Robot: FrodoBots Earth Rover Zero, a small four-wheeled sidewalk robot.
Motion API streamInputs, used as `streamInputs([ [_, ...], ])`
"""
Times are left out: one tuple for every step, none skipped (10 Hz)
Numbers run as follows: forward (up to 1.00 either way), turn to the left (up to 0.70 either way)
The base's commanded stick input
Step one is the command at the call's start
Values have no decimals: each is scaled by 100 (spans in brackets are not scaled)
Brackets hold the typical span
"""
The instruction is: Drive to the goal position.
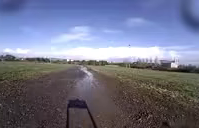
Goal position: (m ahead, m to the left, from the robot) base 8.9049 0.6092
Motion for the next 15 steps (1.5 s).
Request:
streamInputs([
  [70,0],
  [70,0],
  [70,33],
  [70,34],
  [70,35],
  [70,35],
  [70,35],
  [70,35],
  [70,35],
  [70,0],
  [70,0],
  [70,0],
  [70,0],
  [70,0],
  [70,0],
])
